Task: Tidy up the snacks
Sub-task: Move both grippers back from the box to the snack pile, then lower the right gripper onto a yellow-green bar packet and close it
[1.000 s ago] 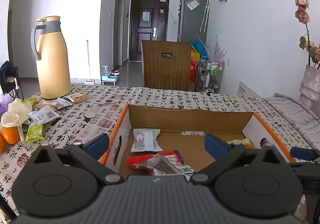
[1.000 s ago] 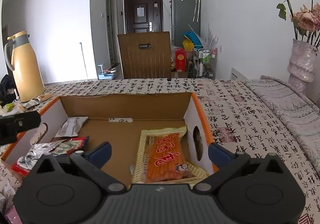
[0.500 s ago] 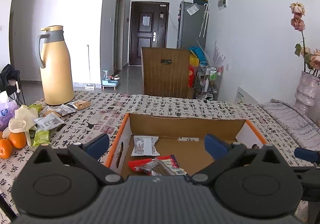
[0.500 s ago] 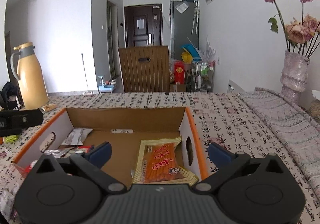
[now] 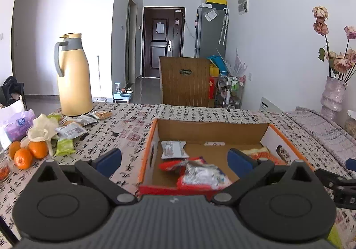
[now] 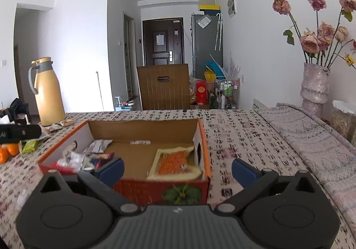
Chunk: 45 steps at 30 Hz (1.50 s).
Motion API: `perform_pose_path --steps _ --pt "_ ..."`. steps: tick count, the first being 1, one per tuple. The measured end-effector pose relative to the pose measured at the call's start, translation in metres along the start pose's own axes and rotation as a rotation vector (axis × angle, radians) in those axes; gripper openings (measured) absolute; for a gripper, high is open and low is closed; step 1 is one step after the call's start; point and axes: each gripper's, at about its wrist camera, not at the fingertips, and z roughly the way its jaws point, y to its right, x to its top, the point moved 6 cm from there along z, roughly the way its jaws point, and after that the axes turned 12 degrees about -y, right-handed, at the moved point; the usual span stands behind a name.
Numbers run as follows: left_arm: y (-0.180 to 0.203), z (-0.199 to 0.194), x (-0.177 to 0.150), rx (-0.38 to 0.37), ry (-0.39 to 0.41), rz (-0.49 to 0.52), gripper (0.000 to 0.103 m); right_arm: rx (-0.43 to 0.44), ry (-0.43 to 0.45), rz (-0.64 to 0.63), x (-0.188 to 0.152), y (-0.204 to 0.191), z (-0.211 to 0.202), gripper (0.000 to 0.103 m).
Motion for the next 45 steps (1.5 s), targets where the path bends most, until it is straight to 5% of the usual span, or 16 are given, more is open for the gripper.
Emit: perform_pose_path --steps 21,45 --pt "-0.030 -0.002 -0.097 -0.025 -0.096 0.036 0.103 -0.006 -0.086 0.060 -0.091 0.019 -0.029 0.103" --pt "-0.024 0.009 -0.105 -0.034 -0.073 0.035 0.103 -0.028 -0.121 0.104 -0.106 0.021 -0.020 0.103"
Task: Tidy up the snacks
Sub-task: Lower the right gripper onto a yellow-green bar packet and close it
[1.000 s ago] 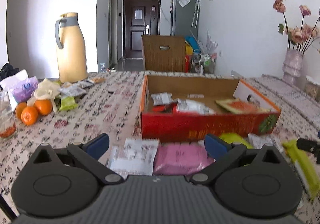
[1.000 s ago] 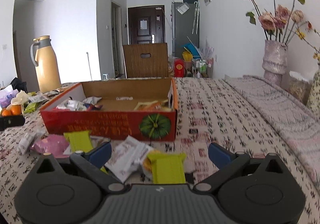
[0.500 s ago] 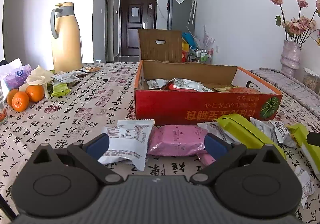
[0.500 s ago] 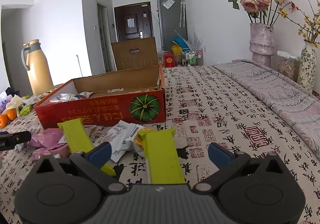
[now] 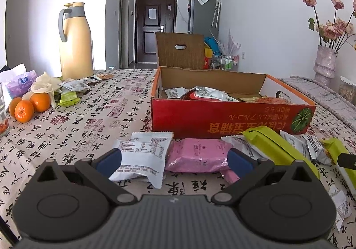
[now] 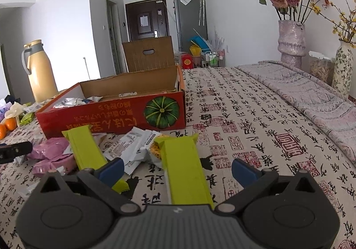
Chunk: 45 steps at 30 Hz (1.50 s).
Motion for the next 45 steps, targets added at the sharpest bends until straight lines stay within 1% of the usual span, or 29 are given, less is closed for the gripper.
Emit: perform_pose_path --steps 3,5,9,11,12,13,14,16,17,26,30,35,39,42,45 --pt "-0.001 0.000 0.000 -0.002 -0.001 -0.002 0.103 -0.005 -0.008 0.003 -0.002 0.001 0.001 0.102" --pt "-0.001 0.000 0.000 -0.004 -0.001 -0.004 0.103 -0.006 -0.018 0.009 -0.003 0.003 0.004 0.096" --pt "-0.001 0.000 0.000 -0.004 -0.002 -0.005 0.103 0.003 -0.039 0.011 -0.005 0.004 0.009 0.089" --pt "-0.001 0.000 0.000 -0.004 -0.003 -0.005 0.103 -0.002 -0.056 0.012 -0.006 0.005 0.013 0.071" --pt "-0.001 0.000 0.000 -0.004 -0.004 -0.005 0.103 -0.006 -0.070 0.015 -0.007 0.006 0.016 0.066" --pt "-0.001 0.000 0.000 -0.004 -0.004 -0.005 0.103 -0.008 -0.081 0.018 -0.008 0.007 0.018 0.054" --pt "-0.001 0.000 0.000 -0.004 -0.004 -0.004 0.103 -0.008 -0.094 0.020 -0.009 0.007 0.020 0.047" --pt "-0.001 0.000 0.000 -0.003 -0.004 -0.005 0.103 -0.020 -0.095 0.010 -0.010 0.007 0.020 0.043" --pt "-0.001 0.000 0.000 -0.004 -0.004 -0.005 0.103 -0.021 -0.093 0.004 -0.010 0.006 0.020 0.038" --pt "-0.001 0.000 0.000 0.001 -0.004 -0.009 0.103 -0.021 -0.067 -0.009 -0.012 0.004 0.014 0.037" --pt "-0.006 0.000 0.002 0.006 -0.019 -0.027 0.103 -0.020 -0.048 -0.003 -0.010 0.006 0.008 0.037" --pt "-0.017 0.001 0.008 -0.005 -0.064 -0.060 0.103 -0.020 -0.024 0.005 -0.007 0.009 0.002 0.037" --pt "-0.025 0.005 0.013 0.029 -0.092 -0.035 0.103 -0.019 -0.011 0.014 -0.006 0.012 -0.001 0.037" --pt "-0.034 0.012 0.018 0.061 -0.127 -0.019 0.103 -0.019 -0.009 0.020 -0.006 0.013 -0.001 0.037" --pt "-0.044 0.020 0.022 0.068 -0.168 -0.020 0.103 -0.018 -0.007 0.024 -0.007 0.015 -0.001 0.037"
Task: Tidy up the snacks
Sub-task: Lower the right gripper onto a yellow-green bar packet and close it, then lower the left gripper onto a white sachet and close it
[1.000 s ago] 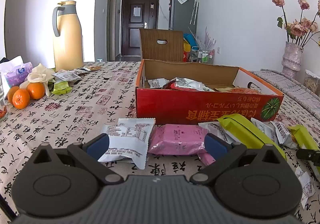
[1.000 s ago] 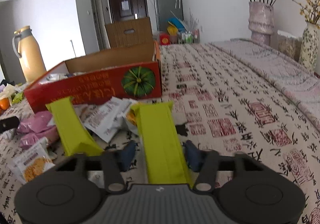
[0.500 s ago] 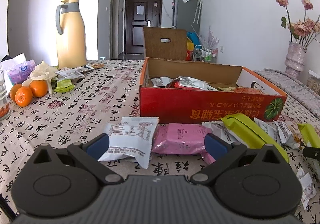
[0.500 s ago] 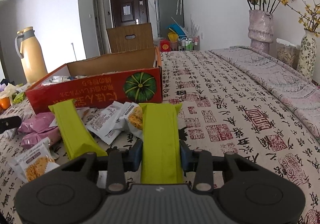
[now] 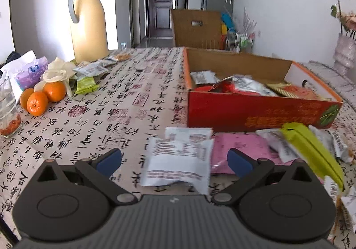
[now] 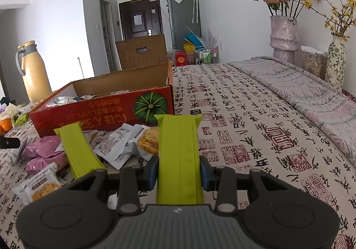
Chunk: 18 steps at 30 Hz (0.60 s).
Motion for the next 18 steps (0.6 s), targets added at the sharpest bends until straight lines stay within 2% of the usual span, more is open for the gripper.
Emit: perform_pose_path --steps 4,10,13,15,18 --pt "-0.005 0.012 0.003 0.011 -0.039 -0.001 0.103 0.000 0.000 0.007 0.000 0.001 0.001 0.037" --pt "-0.009 0.029 0.004 -0.017 -0.085 -0.031 0.102 -0.002 -0.001 0.013 -0.001 0.003 0.002 0.037" --pt "-0.012 0.035 0.002 -0.044 -0.109 -0.048 0.092 -0.002 -0.002 0.013 -0.001 0.004 0.002 0.037" --pt "-0.011 0.036 0.001 -0.055 -0.122 -0.043 0.078 -0.002 -0.005 0.014 -0.002 0.004 0.003 0.037" --pt "-0.009 0.035 -0.001 -0.056 -0.122 -0.032 0.076 0.000 -0.008 0.012 -0.003 0.003 0.004 0.037"
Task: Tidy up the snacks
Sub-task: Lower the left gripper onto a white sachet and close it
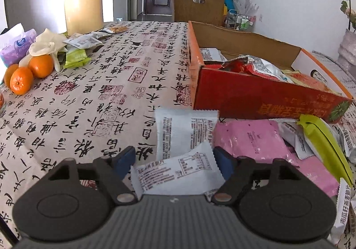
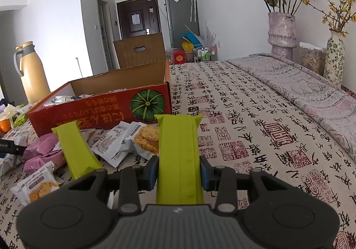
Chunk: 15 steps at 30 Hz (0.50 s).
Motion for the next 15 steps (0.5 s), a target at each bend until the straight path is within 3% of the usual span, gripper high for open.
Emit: perform_pose_path --steps 8,15 --pt "-0.002 -0.011 -0.010 0.011 -0.019 -0.015 0.077 -0.002 0.001 0.002 0.000 0.000 0.000 0.037" --pt "-0.004 -0.018 -0.023 0.032 -0.042 -0.026 0.086 0.006 -0.001 -0.002 0.000 -0.001 -0.002 0.037"
